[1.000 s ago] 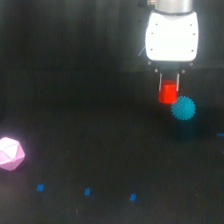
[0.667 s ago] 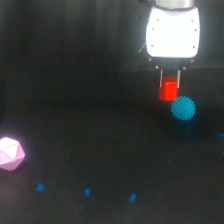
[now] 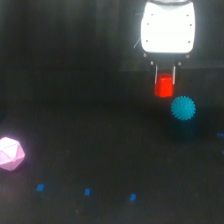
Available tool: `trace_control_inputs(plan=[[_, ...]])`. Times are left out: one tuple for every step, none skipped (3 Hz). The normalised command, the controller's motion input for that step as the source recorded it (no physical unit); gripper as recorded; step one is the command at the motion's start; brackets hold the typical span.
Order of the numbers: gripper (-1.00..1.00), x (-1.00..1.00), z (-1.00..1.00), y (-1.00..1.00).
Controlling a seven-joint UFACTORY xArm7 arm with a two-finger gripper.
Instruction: Pick up the red object from the table
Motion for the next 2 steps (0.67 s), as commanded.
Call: trace_control_inputs(plan=[[-1.0,-0.19,-0.47,-0.31],[-0.67,-0.54,-0.01,-0.32]])
